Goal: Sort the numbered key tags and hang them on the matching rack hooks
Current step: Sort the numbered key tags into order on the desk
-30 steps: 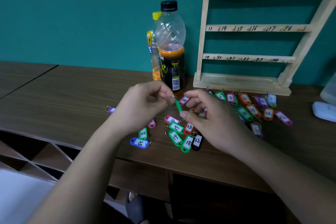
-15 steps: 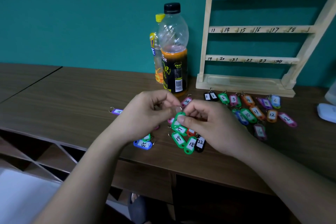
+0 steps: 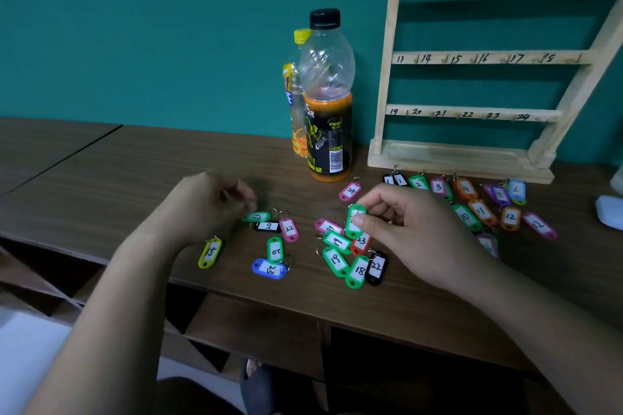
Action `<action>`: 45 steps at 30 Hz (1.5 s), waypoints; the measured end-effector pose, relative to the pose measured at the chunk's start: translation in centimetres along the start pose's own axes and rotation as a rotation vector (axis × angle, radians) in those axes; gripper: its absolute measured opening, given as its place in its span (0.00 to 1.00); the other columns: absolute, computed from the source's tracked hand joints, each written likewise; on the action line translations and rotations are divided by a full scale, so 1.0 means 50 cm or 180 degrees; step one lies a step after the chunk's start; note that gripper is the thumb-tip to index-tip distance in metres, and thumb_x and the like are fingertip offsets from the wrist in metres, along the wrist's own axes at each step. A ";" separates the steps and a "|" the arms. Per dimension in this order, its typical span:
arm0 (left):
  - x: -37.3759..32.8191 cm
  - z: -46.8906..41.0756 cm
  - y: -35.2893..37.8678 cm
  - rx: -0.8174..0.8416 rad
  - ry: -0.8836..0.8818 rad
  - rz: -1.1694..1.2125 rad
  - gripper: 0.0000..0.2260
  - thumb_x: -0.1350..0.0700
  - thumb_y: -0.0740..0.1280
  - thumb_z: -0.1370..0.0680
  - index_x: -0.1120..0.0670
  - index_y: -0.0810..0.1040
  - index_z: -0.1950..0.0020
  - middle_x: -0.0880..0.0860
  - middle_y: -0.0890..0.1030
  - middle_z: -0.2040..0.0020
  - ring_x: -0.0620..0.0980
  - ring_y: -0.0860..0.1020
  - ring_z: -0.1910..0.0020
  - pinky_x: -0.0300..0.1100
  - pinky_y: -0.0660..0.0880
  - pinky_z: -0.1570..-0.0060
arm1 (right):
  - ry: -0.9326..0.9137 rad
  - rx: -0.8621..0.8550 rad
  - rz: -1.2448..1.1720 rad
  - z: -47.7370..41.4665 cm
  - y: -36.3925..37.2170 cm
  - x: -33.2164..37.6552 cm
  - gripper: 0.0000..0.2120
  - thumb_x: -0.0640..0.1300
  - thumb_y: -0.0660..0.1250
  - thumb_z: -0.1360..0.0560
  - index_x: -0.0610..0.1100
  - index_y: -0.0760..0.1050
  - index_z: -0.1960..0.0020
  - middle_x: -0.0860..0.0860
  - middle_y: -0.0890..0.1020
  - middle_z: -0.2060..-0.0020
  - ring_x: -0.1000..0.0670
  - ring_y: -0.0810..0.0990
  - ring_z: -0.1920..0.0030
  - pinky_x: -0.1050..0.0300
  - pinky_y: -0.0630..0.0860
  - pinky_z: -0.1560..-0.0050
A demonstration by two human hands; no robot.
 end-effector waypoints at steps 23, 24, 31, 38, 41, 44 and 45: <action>-0.092 -0.004 0.006 -0.0495 -0.0002 0.0304 0.08 0.59 0.75 0.26 0.46 0.82 0.55 0.43 0.83 0.58 0.38 0.79 0.57 0.29 0.70 0.60 | 0.0206 -0.0292 0.0275 0.029 -0.099 -0.034 0.06 0.50 0.75 0.21 0.55 0.84 0.44 0.59 0.86 0.58 0.60 0.84 0.54 0.61 0.79 0.52; -0.121 0.001 0.011 -0.0514 0.0116 0.0411 0.10 0.61 0.74 0.25 0.45 0.83 0.53 0.42 0.84 0.58 0.36 0.79 0.56 0.26 0.69 0.59 | 0.0252 -0.0330 0.0286 0.036 -0.111 -0.038 0.05 0.49 0.75 0.21 0.56 0.84 0.45 0.60 0.85 0.58 0.61 0.83 0.54 0.62 0.79 0.53; -0.294 0.023 0.091 0.0030 0.0604 0.1110 0.05 0.52 0.75 0.21 0.40 0.86 0.52 0.40 0.86 0.55 0.38 0.82 0.59 0.39 0.77 0.58 | 0.0487 -0.0482 0.0411 0.086 -0.188 -0.068 0.05 0.50 0.76 0.22 0.56 0.82 0.47 0.66 0.84 0.56 0.64 0.83 0.53 0.65 0.75 0.56; -0.416 0.031 0.156 0.0167 0.0667 0.1488 0.05 0.47 0.73 0.20 0.45 0.86 0.54 0.43 0.85 0.60 0.46 0.82 0.63 0.43 0.77 0.60 | 0.0889 -0.0569 0.0683 0.133 -0.270 -0.121 0.06 0.51 0.76 0.21 0.56 0.82 0.46 0.59 0.85 0.57 0.65 0.82 0.53 0.65 0.74 0.55; -0.446 0.030 0.174 0.0165 0.0701 0.1486 0.04 0.47 0.74 0.21 0.44 0.87 0.54 0.42 0.86 0.58 0.42 0.83 0.59 0.39 0.77 0.57 | 0.1111 -0.0536 0.0799 0.152 -0.291 -0.150 0.05 0.53 0.75 0.21 0.56 0.83 0.46 0.59 0.85 0.55 0.63 0.82 0.53 0.63 0.75 0.55; -0.461 0.028 0.190 0.0199 0.0671 0.1584 0.03 0.46 0.75 0.22 0.44 0.87 0.54 0.43 0.87 0.58 0.41 0.84 0.58 0.39 0.77 0.59 | 0.1301 -0.0425 0.0830 0.161 -0.291 -0.171 0.06 0.52 0.76 0.21 0.56 0.83 0.45 0.58 0.85 0.54 0.61 0.83 0.53 0.57 0.81 0.51; -0.465 0.027 0.196 0.0220 0.0655 0.1624 0.03 0.46 0.76 0.22 0.43 0.87 0.54 0.43 0.87 0.58 0.42 0.84 0.59 0.41 0.78 0.58 | 0.1343 -0.0388 0.0842 0.161 -0.290 -0.177 0.06 0.52 0.76 0.22 0.55 0.83 0.45 0.58 0.85 0.55 0.61 0.83 0.54 0.57 0.81 0.51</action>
Point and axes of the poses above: each hand's wrist, its own z-axis away from the middle knuckle, its own y-axis out of the palm, x = y × z, the point moved 7 cm from there along -z, towards the middle knuckle
